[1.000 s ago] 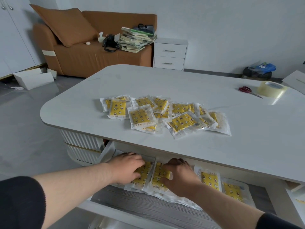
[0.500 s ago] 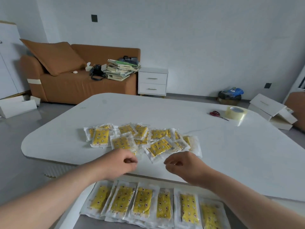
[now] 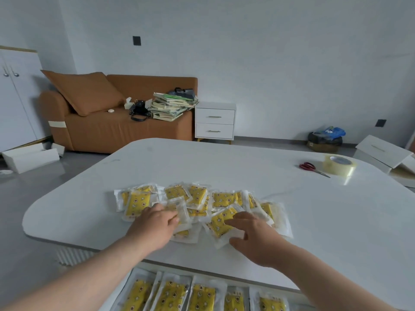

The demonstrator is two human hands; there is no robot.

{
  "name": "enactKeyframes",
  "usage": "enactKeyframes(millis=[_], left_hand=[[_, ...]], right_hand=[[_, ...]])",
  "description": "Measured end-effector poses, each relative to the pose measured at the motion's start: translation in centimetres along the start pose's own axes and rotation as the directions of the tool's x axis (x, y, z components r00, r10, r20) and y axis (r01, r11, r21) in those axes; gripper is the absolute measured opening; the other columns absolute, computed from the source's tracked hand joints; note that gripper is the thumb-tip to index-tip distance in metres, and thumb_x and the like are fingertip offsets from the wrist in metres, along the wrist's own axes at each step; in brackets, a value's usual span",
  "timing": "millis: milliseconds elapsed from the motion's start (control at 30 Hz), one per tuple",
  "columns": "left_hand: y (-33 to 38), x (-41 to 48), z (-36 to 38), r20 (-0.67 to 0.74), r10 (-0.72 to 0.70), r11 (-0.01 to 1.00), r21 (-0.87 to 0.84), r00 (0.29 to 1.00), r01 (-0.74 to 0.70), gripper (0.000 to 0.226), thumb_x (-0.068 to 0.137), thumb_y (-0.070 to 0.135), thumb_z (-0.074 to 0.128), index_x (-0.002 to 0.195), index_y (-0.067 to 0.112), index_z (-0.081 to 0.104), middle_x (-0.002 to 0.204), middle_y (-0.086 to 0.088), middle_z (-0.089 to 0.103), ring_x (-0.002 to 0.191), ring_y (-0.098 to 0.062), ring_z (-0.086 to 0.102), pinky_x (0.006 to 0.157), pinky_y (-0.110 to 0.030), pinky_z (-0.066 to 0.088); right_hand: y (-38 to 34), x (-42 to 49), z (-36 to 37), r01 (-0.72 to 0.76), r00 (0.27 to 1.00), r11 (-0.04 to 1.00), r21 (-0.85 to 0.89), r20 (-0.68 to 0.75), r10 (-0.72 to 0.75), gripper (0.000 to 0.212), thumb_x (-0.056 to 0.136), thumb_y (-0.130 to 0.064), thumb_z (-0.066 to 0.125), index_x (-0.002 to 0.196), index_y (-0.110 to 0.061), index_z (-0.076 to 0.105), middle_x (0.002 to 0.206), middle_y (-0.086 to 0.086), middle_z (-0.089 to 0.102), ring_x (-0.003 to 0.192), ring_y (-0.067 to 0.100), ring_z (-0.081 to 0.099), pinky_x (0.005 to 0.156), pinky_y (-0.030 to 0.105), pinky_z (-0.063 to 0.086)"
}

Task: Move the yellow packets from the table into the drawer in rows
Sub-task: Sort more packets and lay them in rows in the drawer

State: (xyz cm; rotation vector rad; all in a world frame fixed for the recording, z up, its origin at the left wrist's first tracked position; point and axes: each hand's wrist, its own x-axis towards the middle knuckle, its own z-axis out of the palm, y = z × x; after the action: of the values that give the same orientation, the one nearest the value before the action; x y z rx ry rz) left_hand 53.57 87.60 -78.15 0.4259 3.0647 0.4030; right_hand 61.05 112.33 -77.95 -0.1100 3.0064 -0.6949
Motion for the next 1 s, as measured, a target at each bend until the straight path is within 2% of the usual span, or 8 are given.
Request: enactKeyframes(millis=[100,167,267,333,433,533,667,1000], left_hand=[[-0.5,-0.1,0.3,-0.062,0.047,0.996,-0.072,0.997,-0.051,0.030,0.099,0.035,0.041,0.093,0.028,0.070,0.111,0.006,0.058,0.111,-0.020,0.053,0.089,-0.030,0.041],[-0.5,-0.1,0.2,-0.112,0.039,0.987,-0.151,0.993,-0.056,0.024,0.094,0.032,0.053,0.077,0.028,0.068,0.097,0.009,0.058,0.096,-0.014,0.058,0.079,-0.027,0.043],[-0.2,-0.3,-0.1,-0.118,-0.013,0.978,-0.208,0.993,-0.012,0.008,0.088,0.028,0.064,0.095,0.025,0.063,0.109,0.010,0.052,0.087,-0.006,0.055,0.072,-0.018,0.046],[-0.1,-0.3,-0.3,-0.053,-0.054,0.974,-0.221,0.997,0.041,0.033,0.087,0.030,0.066,0.118,0.023,0.056,0.122,0.008,0.046,0.095,-0.005,0.054,0.073,-0.013,0.045],[-0.1,-0.3,-0.7,0.033,-0.125,0.974,-0.185,0.992,0.129,0.063,0.082,0.037,0.069,0.138,0.022,0.044,0.139,0.005,0.045,0.115,-0.012,0.050,0.089,-0.024,0.044],[0.6,-0.3,-1.1,0.096,-0.178,0.957,-0.216,0.979,0.195,0.075,0.078,0.035,0.075,0.142,0.020,0.039,0.142,0.004,0.045,0.110,-0.013,0.051,0.086,-0.026,0.045],[1.7,0.3,-1.4,0.194,-0.311,0.896,-0.267,0.931,0.355,0.090,0.072,0.030,0.082,0.145,0.012,0.032,0.140,-0.004,0.046,0.122,-0.022,0.049,0.085,-0.028,0.043],[1.8,0.8,-2.2,0.224,-0.394,0.809,-0.376,0.891,0.452,0.088,0.073,0.014,0.083,0.145,0.005,0.032,0.142,-0.011,0.047,0.126,-0.028,0.048,0.092,-0.031,0.042]], right_hand=[[-0.1,0.6,0.7,0.008,0.996,0.996,-0.090,0.086,0.000,0.049,0.092,-0.050,0.046,0.140,-0.042,0.043,0.150,-0.013,0.031,0.130,0.017,0.046,0.108,0.036,0.039],[-0.1,0.7,1.0,0.034,0.991,0.988,-0.148,0.133,-0.014,0.050,0.087,-0.060,0.034,0.132,-0.044,0.049,0.147,-0.015,0.035,0.135,0.020,0.038,0.108,0.041,0.038],[-0.1,0.1,0.3,0.023,0.993,0.993,-0.114,0.118,-0.009,0.037,0.095,-0.052,0.039,0.125,-0.042,0.058,0.144,-0.013,0.039,0.134,0.017,0.040,0.110,0.039,0.035],[0.0,-0.3,-0.4,0.011,0.996,0.994,-0.105,0.086,-0.002,0.033,0.098,-0.046,0.042,0.123,-0.039,0.063,0.144,-0.012,0.041,0.134,0.014,0.040,0.111,0.035,0.033],[0.6,-0.8,-0.9,-0.039,0.999,0.995,-0.093,0.034,0.042,0.031,0.096,-0.047,0.048,0.113,-0.034,0.070,0.133,-0.012,0.050,0.128,0.013,0.045,0.106,0.032,0.038],[1.0,-1.1,-1.1,-0.116,0.992,0.990,-0.077,-0.048,0.113,0.028,0.092,-0.047,0.054,0.102,-0.030,0.073,0.122,-0.010,0.055,0.116,0.015,0.053,0.098,0.030,0.044],[1.0,-1.5,-1.0,-0.241,0.961,0.971,-0.002,-0.144,0.238,0.023,0.087,-0.044,0.065,0.088,-0.022,0.067,0.114,-0.007,0.052,0.094,0.015,0.059,0.079,0.026,0.049],[0.2,-0.8,-0.4,-0.388,0.890,0.882,0.268,-0.141,0.434,0.049,0.082,-0.024,0.069,0.125,-0.017,0.045,0.100,-0.003,0.053,0.080,0.015,0.054,0.048,0.019,0.038]])
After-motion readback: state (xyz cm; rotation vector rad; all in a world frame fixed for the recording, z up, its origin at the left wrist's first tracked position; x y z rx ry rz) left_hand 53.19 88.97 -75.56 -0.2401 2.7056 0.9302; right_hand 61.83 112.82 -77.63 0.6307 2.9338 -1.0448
